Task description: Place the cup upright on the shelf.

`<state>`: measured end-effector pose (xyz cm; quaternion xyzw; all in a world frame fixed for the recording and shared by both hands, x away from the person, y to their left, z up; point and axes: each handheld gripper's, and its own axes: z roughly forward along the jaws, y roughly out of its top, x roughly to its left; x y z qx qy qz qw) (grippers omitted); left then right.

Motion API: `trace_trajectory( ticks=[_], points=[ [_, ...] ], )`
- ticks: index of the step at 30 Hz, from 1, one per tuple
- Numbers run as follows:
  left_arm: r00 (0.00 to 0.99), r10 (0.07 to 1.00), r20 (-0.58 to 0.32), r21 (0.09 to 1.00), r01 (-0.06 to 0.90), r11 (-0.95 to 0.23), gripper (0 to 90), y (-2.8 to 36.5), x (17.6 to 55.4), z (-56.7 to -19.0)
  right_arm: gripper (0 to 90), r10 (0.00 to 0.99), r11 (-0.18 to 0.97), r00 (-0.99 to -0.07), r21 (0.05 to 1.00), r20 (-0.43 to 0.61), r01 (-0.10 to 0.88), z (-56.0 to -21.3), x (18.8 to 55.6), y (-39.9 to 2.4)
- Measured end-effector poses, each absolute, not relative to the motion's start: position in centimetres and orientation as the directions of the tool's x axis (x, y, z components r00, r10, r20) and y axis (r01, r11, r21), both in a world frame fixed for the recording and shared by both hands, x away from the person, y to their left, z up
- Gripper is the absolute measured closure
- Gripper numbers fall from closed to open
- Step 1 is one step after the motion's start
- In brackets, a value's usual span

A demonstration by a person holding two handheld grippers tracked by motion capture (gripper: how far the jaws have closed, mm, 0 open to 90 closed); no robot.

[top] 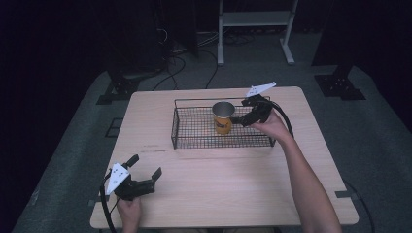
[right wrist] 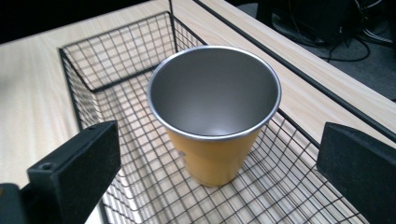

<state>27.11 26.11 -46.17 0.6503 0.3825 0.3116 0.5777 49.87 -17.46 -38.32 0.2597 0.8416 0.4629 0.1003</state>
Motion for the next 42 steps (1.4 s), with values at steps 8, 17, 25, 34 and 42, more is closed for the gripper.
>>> trace_trajectory(
  ticks=[8, 17, 25, 34, 42],
  points=[
    [0.51, 0.859, -0.034, 0.99, 0.138, -0.042, 0.0, 26.2, 27.0, -46.2, 0.0, 0.503, 0.426, -0.861, 0.844, 0.077, 0.325, -37.3, 49.0, -18.0],
    [0.513, 0.858, -0.031, 0.989, 0.138, -0.047, 0.0, 26.0, 27.0, -46.2, 0.0, 0.484, 0.399, -0.87, 0.862, 0.093, 0.314, -37.2, 47.4, -18.9],
    [0.513, 0.858, -0.032, 0.99, 0.134, -0.044, 0.0, 26.1, 26.9, -46.2, 0.0, 0.494, 0.399, -0.865, 0.861, 0.088, 0.315, -37.5, 46.5, -19.8],
    [0.509, 0.86, -0.027, 0.99, 0.134, -0.049, 0.0, 26.1, 26.9, -46.2, 0.0, 0.492, 0.362, -0.865, 0.88, 0.101, 0.308, -37.7, 45.3, -20.9],
    [0.51, 0.86, -0.026, 0.99, 0.135, -0.049, 0.0, 26.0, 26.9, -46.2, 0.0, 0.491, 0.376, -0.864, 0.867, 0.112, 0.326, -38.6, 44.4, -21.6]
  ],
)
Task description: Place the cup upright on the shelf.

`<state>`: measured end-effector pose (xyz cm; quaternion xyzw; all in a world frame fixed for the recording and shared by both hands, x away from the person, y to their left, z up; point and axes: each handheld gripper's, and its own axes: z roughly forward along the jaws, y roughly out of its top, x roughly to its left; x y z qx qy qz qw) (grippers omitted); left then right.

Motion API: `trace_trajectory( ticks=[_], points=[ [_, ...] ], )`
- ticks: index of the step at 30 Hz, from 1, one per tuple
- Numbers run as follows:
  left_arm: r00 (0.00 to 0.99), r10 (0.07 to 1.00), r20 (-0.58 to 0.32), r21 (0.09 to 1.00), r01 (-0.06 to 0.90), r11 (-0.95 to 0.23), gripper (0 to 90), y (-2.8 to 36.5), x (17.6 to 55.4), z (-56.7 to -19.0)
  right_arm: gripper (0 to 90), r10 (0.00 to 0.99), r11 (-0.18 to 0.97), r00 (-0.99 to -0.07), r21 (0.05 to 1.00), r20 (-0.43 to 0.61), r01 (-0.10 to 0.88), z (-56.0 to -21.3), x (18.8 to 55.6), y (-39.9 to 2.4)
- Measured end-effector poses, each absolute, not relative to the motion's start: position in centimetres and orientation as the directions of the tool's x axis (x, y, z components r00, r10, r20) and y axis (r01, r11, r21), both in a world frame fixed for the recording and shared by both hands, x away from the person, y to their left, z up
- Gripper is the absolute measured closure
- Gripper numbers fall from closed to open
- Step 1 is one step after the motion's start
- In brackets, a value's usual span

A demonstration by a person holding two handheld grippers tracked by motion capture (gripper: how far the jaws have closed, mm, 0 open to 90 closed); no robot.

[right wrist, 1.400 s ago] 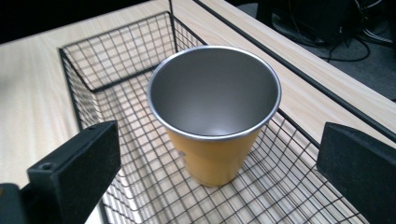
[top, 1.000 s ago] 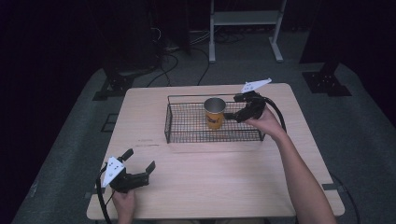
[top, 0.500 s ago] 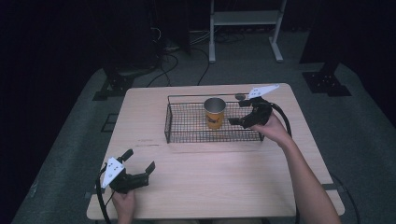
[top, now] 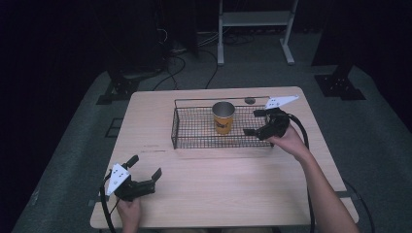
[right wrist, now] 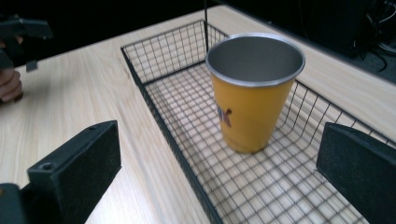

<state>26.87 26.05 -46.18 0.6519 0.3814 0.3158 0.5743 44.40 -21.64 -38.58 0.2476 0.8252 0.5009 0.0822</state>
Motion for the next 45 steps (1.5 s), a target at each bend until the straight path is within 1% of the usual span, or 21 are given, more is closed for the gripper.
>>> trace_trajectory(
  ticks=[10, 11, 28, 33, 37, 45],
  points=[
    [0.509, 0.861, -0.024, 0.99, 0.134, -0.052, 0.0, 26.0, 26.9, -46.2, 0.0, 0.491, 0.375, -0.862, 0.862, 0.127, 0.341, -39.5, 43.7, -22.5],
    [0.509, 0.861, -0.023, 0.99, 0.134, -0.052, 0.0, 26.0, 26.8, -46.2, 0.0, 0.495, 0.368, -0.861, 0.87, 0.116, 0.328, -39.5, 43.2, -22.7],
    [0.509, 0.861, -0.021, 0.989, 0.136, -0.056, 0.0, 26.0, 26.8, -46.2, 0.0, 0.478, 0.371, -0.873, 0.878, 0.099, 0.303, -40.2, 40.3, -24.0],
    [0.507, 0.861, -0.021, 0.989, 0.137, -0.057, 0.0, 26.0, 26.9, -46.2, 0.0, 0.469, 0.38, -0.877, 0.872, 0.105, 0.307, -40.4, 39.7, -24.3],
    [0.508, 0.861, -0.021, 0.989, 0.138, -0.057, 0.0, 26.0, 26.9, -46.2, 0.0, 0.468, 0.362, -0.878, 0.884, 0.103, 0.297, -40.6, 38.9, -24.6],
    [0.509, 0.861, -0.021, 0.989, 0.136, -0.057, 0.0, 26.0, 26.9, -46.2, 0.0, 0.462, 0.376, -0.882, 0.879, 0.096, 0.292, -41.0, 37.8, -24.8]
  ],
)
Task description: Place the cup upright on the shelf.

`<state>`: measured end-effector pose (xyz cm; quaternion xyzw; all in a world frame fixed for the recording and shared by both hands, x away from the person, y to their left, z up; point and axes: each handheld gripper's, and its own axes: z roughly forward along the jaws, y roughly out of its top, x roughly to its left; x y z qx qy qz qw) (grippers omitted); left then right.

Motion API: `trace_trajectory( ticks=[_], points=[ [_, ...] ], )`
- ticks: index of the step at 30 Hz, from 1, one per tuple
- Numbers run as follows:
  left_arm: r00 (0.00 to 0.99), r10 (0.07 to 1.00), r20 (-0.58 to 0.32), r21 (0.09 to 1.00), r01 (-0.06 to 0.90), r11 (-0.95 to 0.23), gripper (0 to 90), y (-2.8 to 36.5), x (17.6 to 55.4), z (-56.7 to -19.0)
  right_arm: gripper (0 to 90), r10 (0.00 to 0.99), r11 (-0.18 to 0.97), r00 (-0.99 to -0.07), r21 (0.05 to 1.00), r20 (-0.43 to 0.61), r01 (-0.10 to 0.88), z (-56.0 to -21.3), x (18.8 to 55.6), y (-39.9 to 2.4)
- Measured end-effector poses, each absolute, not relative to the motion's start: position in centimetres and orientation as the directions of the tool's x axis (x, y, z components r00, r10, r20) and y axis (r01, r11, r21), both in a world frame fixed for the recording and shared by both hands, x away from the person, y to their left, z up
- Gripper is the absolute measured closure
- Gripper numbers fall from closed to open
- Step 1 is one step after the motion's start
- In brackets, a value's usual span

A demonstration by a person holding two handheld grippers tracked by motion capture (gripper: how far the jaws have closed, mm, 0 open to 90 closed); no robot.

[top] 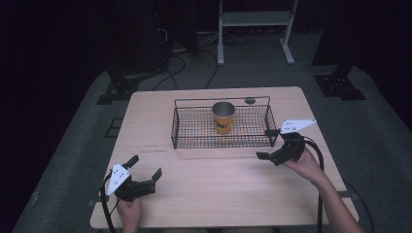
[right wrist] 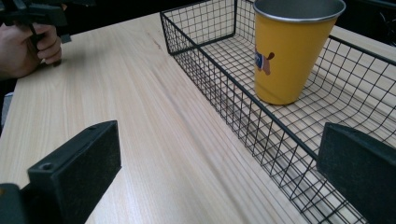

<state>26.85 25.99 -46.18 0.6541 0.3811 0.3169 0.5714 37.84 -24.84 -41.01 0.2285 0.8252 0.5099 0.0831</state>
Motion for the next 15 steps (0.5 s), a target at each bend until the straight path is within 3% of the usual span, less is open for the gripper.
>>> trace_trajectory(
  ticks=[15],
  points=[
    [0.508, 0.861, -0.019, 0.989, 0.135, -0.059, 0.0, 26.0, 26.8, -46.2, 0.0, 0.468, 0.373, -0.878, 0.879, 0.097, 0.296, -42.1, 35.8, -25.9]
  ],
)
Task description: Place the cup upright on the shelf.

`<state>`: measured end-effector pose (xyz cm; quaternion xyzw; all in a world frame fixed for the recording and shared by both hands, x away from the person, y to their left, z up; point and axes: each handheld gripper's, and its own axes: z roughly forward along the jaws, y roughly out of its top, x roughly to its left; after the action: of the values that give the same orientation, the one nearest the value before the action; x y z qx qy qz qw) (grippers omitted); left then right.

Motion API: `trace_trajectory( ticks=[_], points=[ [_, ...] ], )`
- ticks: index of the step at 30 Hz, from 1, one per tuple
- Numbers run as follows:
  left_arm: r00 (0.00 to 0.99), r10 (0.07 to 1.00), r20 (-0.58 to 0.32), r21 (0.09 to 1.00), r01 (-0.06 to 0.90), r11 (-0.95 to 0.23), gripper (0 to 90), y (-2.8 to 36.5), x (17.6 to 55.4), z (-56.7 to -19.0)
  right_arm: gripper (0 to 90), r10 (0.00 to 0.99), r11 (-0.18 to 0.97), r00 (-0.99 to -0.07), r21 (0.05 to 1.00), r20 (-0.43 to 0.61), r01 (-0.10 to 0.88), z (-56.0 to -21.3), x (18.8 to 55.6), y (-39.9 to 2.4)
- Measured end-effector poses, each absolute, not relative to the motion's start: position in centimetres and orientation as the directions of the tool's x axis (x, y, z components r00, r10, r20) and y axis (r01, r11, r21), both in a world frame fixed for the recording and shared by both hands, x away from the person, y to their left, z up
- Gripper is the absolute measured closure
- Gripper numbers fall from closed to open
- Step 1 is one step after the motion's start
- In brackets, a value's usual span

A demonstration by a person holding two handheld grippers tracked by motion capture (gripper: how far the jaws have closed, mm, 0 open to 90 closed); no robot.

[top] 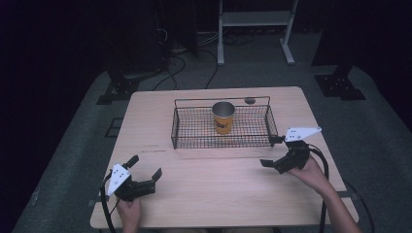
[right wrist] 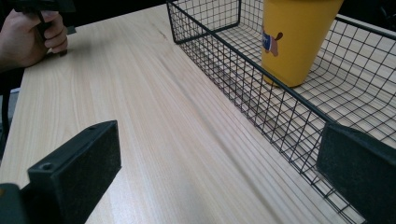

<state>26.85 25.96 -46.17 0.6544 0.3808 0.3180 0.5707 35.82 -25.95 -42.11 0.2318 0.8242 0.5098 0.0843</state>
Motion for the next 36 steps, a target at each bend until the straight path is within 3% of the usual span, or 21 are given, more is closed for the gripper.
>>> trace_trajectory(
  ticks=[36],
  points=[
    [0.505, 0.863, -0.016, 0.989, 0.134, -0.06, 0.0, 25.9, 26.8, -46.2, 0.0, 0.562, 0.265, -0.814, 0.901, 0.145, 0.344, -45.8, 31.7, -30.2]
  ],
)
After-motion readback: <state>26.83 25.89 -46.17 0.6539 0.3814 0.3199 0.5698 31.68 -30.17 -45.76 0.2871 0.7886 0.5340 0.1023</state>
